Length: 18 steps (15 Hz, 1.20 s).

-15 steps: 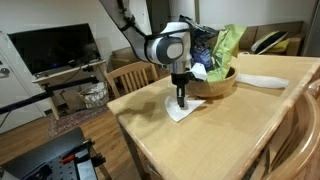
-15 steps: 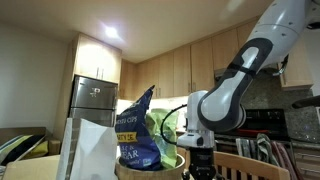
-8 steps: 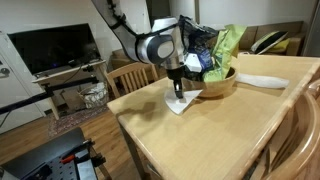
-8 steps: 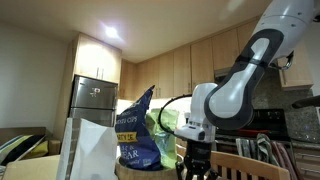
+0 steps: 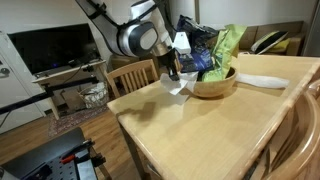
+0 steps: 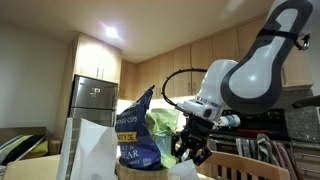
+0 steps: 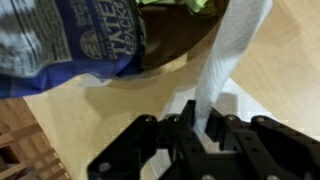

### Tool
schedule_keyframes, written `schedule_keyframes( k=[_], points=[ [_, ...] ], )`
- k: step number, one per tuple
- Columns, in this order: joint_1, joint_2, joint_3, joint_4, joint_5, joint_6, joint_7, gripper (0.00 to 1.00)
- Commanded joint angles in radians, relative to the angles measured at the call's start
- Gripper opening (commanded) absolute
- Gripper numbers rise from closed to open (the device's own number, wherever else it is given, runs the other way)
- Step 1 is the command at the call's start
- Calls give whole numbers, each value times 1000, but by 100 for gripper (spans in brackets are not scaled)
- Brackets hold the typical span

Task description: Put the paper in the bowl

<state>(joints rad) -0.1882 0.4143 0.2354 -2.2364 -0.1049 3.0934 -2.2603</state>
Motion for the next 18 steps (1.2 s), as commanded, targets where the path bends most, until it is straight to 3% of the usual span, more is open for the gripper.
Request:
schedule_keyframes(
  k=[1, 3, 5, 6, 8, 10, 11, 12, 13, 14, 18],
  points=[
    [3, -32, -21, -56, -29, 146, 88, 3],
    [34, -32, -67, -67, -58, 233, 151, 3],
    [95, -40, -155, -80, -86, 320, 215, 3],
    [127, -39, -181, -86, -7, 373, 168, 3],
    [178, -37, -232, -93, 35, 438, 157, 3],
    [180, -56, -223, -46, 48, 382, 161, 3],
    [186, -59, -238, -37, -57, 378, 241, 3],
    [185, -58, -230, -25, -82, 377, 249, 3],
    [104, -53, -131, -30, -93, 376, 230, 3],
    [109, -45, -134, -24, -102, 375, 240, 3],
    [23, 15, -42, -12, -170, 369, 231, 3]
  ],
)
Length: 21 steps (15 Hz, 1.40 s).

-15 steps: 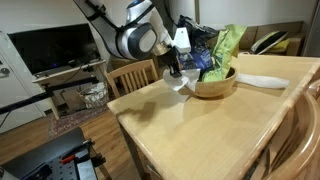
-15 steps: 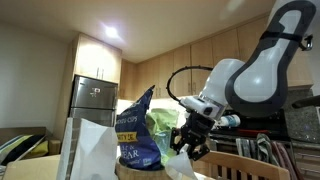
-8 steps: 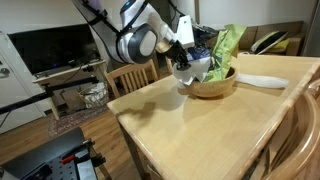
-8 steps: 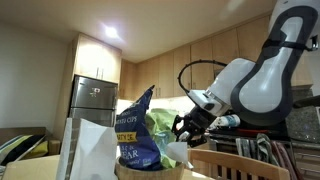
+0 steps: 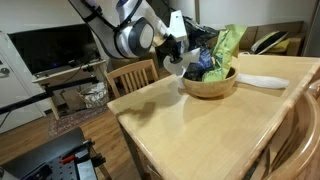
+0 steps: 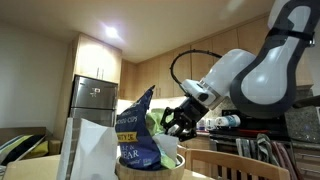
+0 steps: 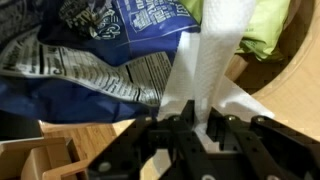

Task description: Put the paper in the bowl

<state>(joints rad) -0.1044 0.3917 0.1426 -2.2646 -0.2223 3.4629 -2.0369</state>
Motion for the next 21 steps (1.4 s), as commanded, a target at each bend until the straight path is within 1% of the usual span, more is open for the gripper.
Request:
schedule_keyframes(
  k=[1, 3, 4, 5, 7, 12, 13, 14, 16, 17, 18, 19, 20, 21],
  points=[
    [-84, 60, 71, 25, -69, 0, 7, 3],
    [-134, 104, 110, 31, -103, -2, 15, 3],
    [-182, 126, 153, 38, -130, -18, 26, 3],
    [-114, 85, 95, 6, -82, -2, 1, 10],
    [-160, 120, 131, 13, -106, -3, 1, 10],
    [-170, 132, 139, 28, -111, -3, 1, 10],
    [-191, 127, 161, 17, -140, -22, -7, 3],
    [-166, 117, 135, 14, -132, -44, -20, 3],
    [-138, 112, 105, 30, -105, -77, -22, 3],
    [-143, 114, 107, 37, -112, -87, -22, 3],
    [-127, 106, 87, 41, -102, -87, -20, 3],
    [-96, 102, 42, 51, -165, -77, 48, 3],
    [-85, 101, 28, 57, -170, -76, 55, 3],
    [-49, 98, -14, 65, -166, -65, 61, 3]
  ],
)
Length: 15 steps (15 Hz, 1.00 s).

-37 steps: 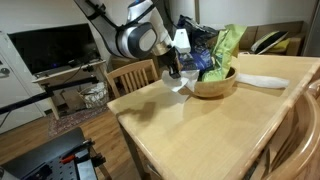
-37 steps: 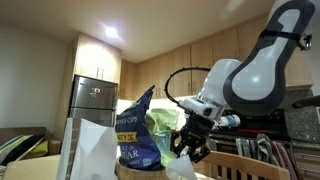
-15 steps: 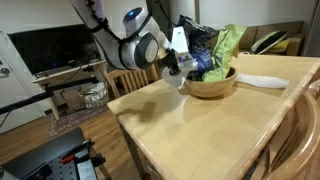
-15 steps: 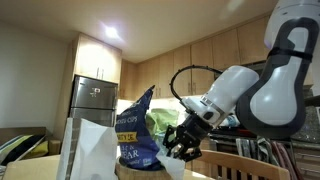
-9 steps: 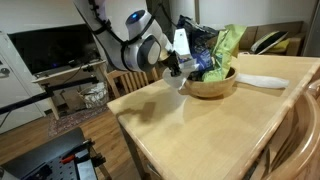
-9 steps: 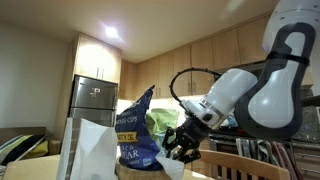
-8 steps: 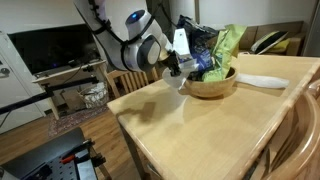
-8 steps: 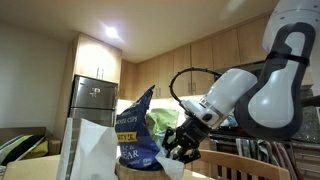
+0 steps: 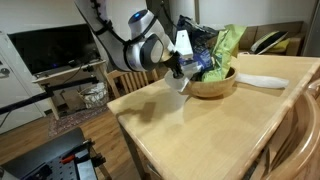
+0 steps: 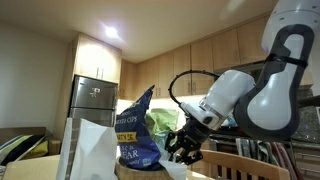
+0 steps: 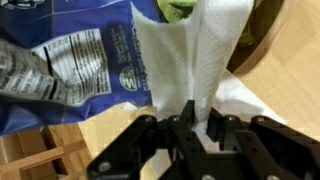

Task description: Put the paper in the bowl

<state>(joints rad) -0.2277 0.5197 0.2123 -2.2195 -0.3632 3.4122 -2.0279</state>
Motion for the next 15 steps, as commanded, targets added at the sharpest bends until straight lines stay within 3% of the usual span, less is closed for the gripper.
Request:
schedule_keyframes(
  k=[1, 6, 7, 13, 14, 15],
  points=[
    [93, -33, -107, 27, -27, -15, 62, 3],
    [194, -21, -219, 70, -15, -12, 77, 3],
    [214, -17, -231, 73, 34, -9, 40, 3],
    [269, 19, -275, 109, 6, -20, 89, 3],
    [284, 27, -280, 114, 51, -19, 55, 3],
    [307, 36, -303, 121, 66, -14, 54, 35]
  ],
)
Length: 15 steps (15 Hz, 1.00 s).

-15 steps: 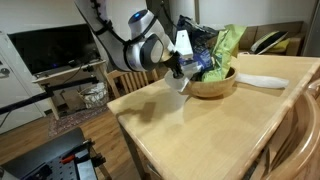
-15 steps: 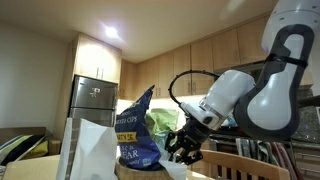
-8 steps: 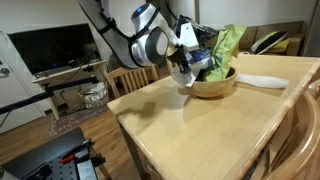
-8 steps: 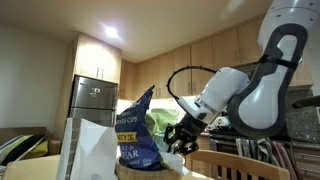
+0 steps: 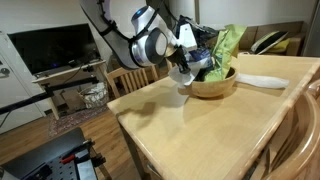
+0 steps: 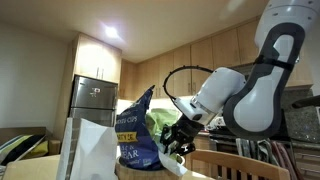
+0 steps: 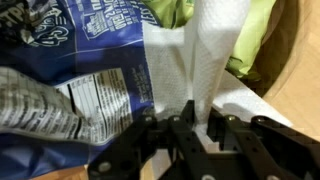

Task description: Put the paper in the bowl

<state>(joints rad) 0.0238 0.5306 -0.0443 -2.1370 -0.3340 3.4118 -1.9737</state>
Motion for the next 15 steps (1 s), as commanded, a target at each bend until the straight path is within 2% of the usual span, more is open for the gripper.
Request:
schedule_keyframes(
  k=[1, 2, 9, 10, 15],
  points=[
    [66, 30, -57, 44, 46, -16, 1, 36],
    [86, 34, -78, 46, 56, -16, -3, 43],
    [88, 32, -84, 40, 13, -6, 39, 96],
    [85, 33, -80, 41, 12, -5, 40, 99],
    [80, 34, -75, 45, 12, -7, 45, 100]
  ],
)
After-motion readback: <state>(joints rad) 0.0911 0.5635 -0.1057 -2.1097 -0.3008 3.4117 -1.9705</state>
